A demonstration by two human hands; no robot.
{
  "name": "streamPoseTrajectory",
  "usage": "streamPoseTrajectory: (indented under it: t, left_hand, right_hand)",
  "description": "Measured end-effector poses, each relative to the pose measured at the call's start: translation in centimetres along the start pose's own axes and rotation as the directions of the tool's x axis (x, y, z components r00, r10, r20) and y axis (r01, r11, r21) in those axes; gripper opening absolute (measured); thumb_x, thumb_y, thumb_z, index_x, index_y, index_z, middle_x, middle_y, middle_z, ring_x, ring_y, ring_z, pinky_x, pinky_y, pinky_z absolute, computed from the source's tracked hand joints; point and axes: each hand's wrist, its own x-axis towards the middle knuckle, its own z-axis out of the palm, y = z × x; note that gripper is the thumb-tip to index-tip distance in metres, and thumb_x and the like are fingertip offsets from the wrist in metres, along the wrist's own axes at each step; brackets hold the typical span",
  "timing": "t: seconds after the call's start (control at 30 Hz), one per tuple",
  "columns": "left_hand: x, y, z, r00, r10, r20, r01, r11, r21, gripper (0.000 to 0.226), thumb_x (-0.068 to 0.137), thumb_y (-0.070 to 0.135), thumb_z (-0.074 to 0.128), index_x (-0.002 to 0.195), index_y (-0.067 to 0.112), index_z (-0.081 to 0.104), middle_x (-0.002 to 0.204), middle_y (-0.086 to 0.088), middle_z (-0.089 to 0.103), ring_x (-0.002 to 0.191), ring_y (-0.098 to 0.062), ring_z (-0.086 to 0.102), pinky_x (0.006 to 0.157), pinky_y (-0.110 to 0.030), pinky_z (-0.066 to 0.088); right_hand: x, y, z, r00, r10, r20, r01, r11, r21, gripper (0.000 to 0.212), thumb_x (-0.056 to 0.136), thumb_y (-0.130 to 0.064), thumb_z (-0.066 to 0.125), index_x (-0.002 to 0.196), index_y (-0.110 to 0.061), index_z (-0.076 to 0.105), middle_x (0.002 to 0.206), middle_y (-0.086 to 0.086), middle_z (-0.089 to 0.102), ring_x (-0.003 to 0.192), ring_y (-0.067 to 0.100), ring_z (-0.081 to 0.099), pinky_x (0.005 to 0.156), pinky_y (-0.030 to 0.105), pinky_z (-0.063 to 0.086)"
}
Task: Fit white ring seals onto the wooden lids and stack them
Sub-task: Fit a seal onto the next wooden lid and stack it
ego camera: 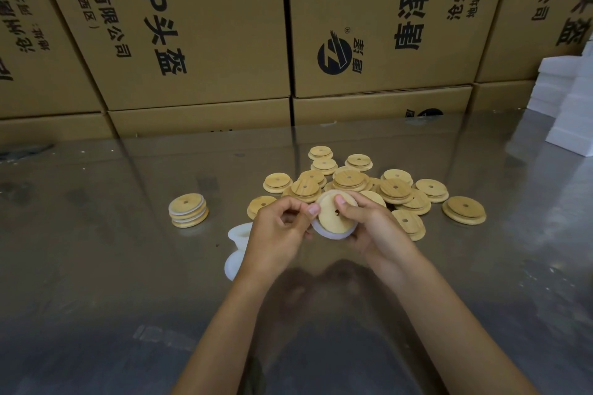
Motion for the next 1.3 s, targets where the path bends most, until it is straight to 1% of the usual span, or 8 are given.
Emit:
streamPoseTrajectory:
  t: [0.13,0.3,0.5,0.63,0.8,0.93,1.07,1.3]
  left_hand:
    - [-0.2,0.1,0.5,1.0,-0.011,0.018,0.011,1.0,0.027,0.019,0.088,0.025,0.069,0.084,0.007,0.067,0.067,-0.001,0.066,0.06,-0.014,0.064,0.066,-0.029,0.056]
    - [-0.3,0.1,0.6,1.0,-0.011,0.005,0.011,1.0,-0.002,0.022,0.089,0.025,0.068,0.084,0.003,0.066,0.072,-0.012,0.066,0.063,-0.018,0.063,0.06,-0.024,0.054]
    - [-0.6,0.2,1.0,0.999,0.001,-0.043,-0.001,1.0,-0.001,0.024,0.092,0.025,0.064,0.084,0.003,0.064,0.076,-0.02,0.065,0.064,-0.019,0.06,0.058,-0.03,0.056]
    - [-1.1,-0.1,1.3,0.996,0.084,-0.032,-0.077,0.983,0.165,0.033,0.096,0.035,0.056,0.069,0.016,0.056,0.058,-0.002,0.055,0.058,-0.016,0.052,0.06,-0.037,0.049]
    - [-1.4,-0.3,2.0,0.995,0.09,0.045,-0.099,0.957,0.271,0.026,0.098,0.035,0.053,0.077,0.021,0.058,0.056,0.018,0.054,0.054,-0.001,0.047,0.057,-0.019,0.037]
    - [-1.3,-0.1,2.0,0.999,0.03,0.023,-0.034,0.984,0.174,0.017,0.095,0.024,0.059,0.078,0.02,0.061,0.056,0.02,0.057,0.054,0.003,0.049,0.058,-0.012,0.038]
    - [-1.2,0.1,1.8,1.0,-0.022,-0.002,0.022,0.995,0.099,0.016,0.095,0.019,0.059,0.08,0.017,0.062,0.057,0.019,0.057,0.056,0.001,0.051,0.061,-0.018,0.04]
    - [-0.8,0.5,1.2,0.988,-0.034,-0.152,0.034,0.999,-0.004,0.014,0.094,0.011,0.057,0.082,0.016,0.061,0.073,0.01,0.063,0.065,-0.009,0.054,0.067,-0.027,0.043]
  right_hand:
    - [0.1,-0.5,-0.5,0.999,-0.01,-0.032,0.012,0.999,0.046,0.019,0.097,-0.017,0.057,0.108,-0.008,0.07,0.106,0.012,0.071,0.103,0.024,0.065,0.08,0.03,0.054]
    - [0.2,-0.1,-0.1,1.0,0.007,-0.018,-0.006,0.997,0.08,0.02,0.097,-0.017,0.057,0.11,-0.007,0.07,0.107,0.011,0.07,0.104,0.023,0.063,0.09,0.033,0.052]
    - [0.0,0.6,0.7,0.999,0.041,0.009,-0.041,0.995,0.088,0.029,0.099,-0.018,0.054,0.12,-0.002,0.065,0.112,0.011,0.068,0.104,0.02,0.063,0.094,0.036,0.047]
    - [0.0,0.4,0.8,0.999,0.046,-0.007,-0.043,0.981,0.19,0.027,0.1,-0.018,0.054,0.121,-0.005,0.064,0.108,0.01,0.071,0.102,0.021,0.065,0.101,0.039,0.048]
    - [0.0,0.1,0.4,0.998,0.041,-0.042,-0.03,0.973,0.227,0.021,0.1,-0.018,0.055,0.116,-0.01,0.065,0.105,0.008,0.074,0.096,0.018,0.07,0.084,0.03,0.056]
    - [0.0,0.1,0.6,0.998,0.054,-0.044,-0.042,0.971,0.236,0.021,0.099,-0.017,0.057,0.116,-0.01,0.065,0.108,0.01,0.073,0.097,0.02,0.069,0.084,0.032,0.058]
    - [-0.1,0.1,0.8,0.996,0.063,-0.061,-0.052,0.984,0.169,0.02,0.096,-0.023,0.061,0.114,-0.016,0.069,0.106,0.007,0.074,0.089,0.018,0.072,0.072,0.027,0.058]
    - [0.0,0.4,0.9,0.993,0.073,-0.094,-0.073,0.997,0.005,0.014,0.089,-0.03,0.071,0.097,-0.019,0.072,0.096,0.007,0.074,0.084,0.019,0.071,0.071,0.03,0.053]
